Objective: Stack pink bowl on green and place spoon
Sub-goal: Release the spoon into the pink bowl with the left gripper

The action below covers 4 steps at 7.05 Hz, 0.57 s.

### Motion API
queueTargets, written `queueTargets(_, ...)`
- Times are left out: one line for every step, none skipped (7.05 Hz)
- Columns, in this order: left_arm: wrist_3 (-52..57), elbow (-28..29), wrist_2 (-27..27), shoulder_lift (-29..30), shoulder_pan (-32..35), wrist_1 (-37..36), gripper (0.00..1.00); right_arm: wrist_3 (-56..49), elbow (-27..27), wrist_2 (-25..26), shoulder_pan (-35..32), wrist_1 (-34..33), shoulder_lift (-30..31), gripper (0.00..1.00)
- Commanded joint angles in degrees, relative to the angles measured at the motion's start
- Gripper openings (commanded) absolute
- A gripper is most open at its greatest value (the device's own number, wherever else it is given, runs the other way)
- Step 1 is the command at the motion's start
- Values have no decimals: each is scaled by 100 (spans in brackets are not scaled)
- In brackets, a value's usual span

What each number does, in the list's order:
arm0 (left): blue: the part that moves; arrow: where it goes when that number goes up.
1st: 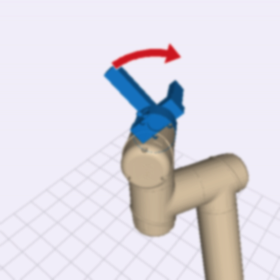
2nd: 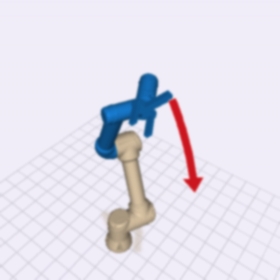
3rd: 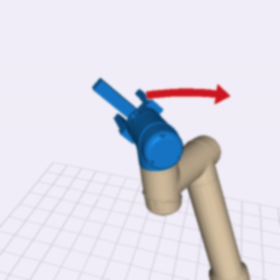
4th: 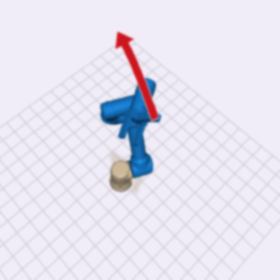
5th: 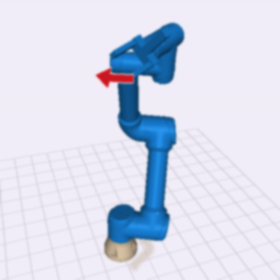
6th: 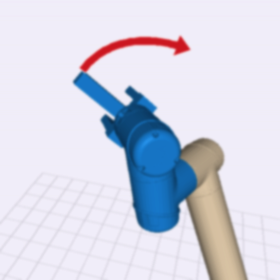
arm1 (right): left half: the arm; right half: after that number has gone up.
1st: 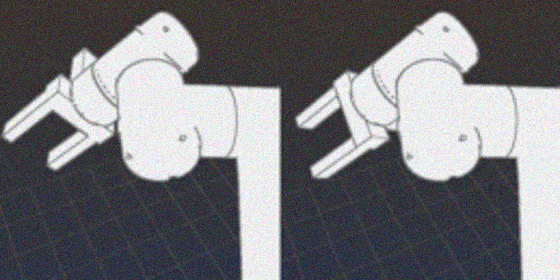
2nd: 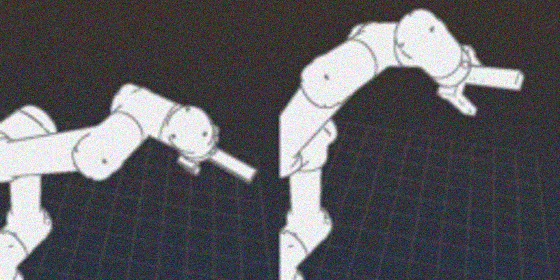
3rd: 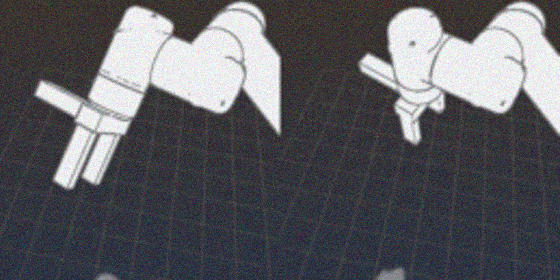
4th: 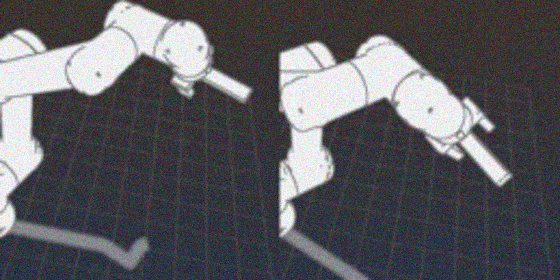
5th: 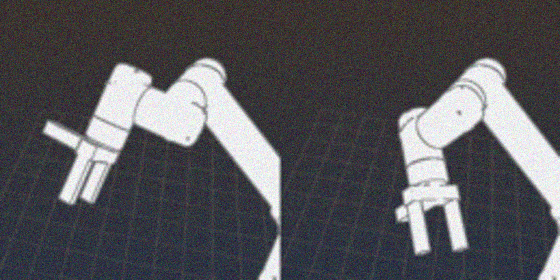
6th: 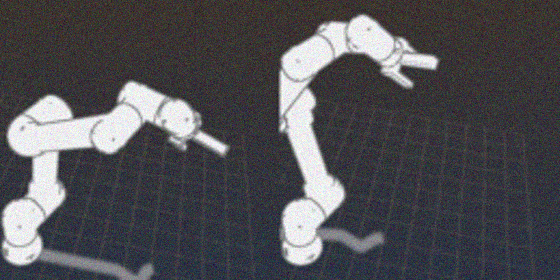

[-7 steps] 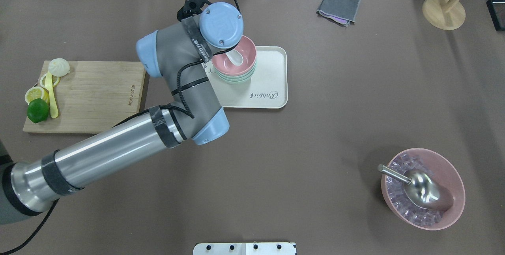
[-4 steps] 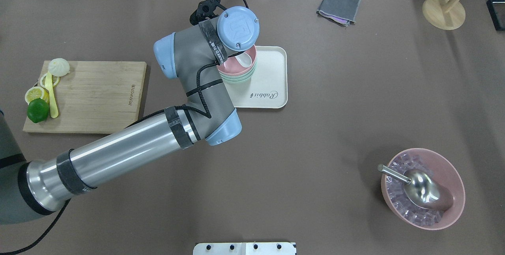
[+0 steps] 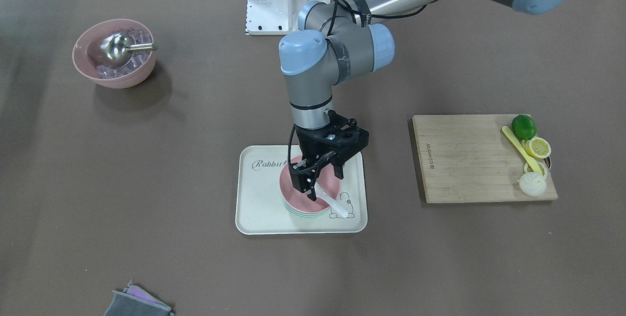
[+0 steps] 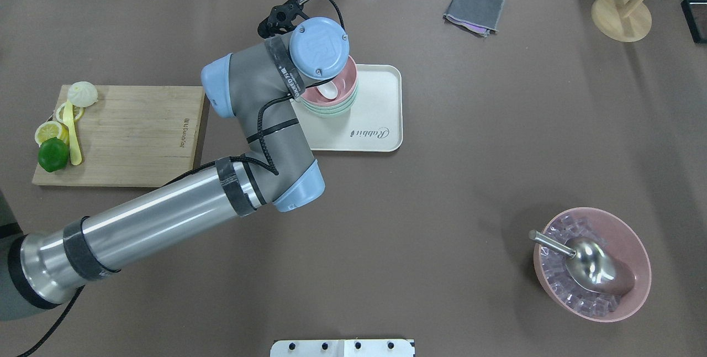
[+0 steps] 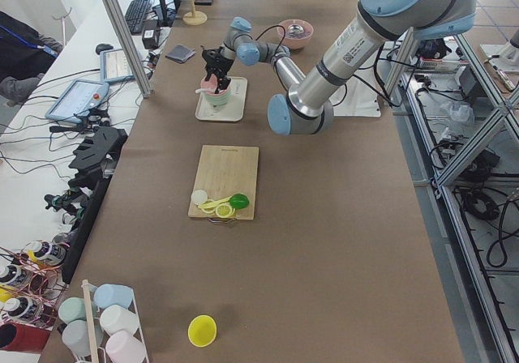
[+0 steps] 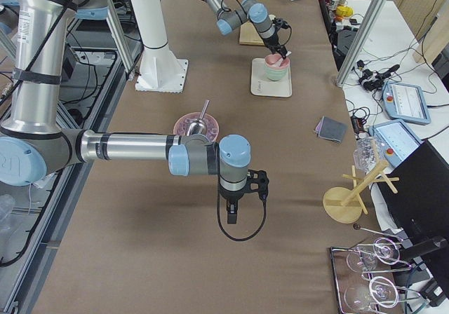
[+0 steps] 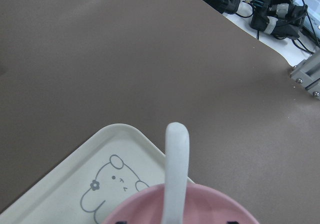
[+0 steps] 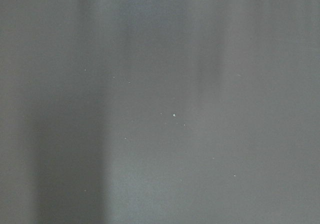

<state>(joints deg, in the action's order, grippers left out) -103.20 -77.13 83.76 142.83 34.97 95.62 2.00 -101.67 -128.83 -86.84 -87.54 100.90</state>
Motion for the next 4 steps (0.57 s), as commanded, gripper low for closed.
queueTargets(1593, -1456, 724, -1059, 202, -235, 99, -15, 15, 7, 0, 0, 0, 100)
queueTargets(3002, -2368, 1364, -1621, 525, -602, 99, -15, 50, 7, 0, 0, 9, 100)
queueTargets(3921, -2977, 2058, -1984, 1016, -1136, 99, -15, 50, 16, 0, 0, 17, 100)
queueTargets(5018, -3166, 2483, -2257, 1473, -1351, 99, -15, 77, 16, 0, 0, 26, 100)
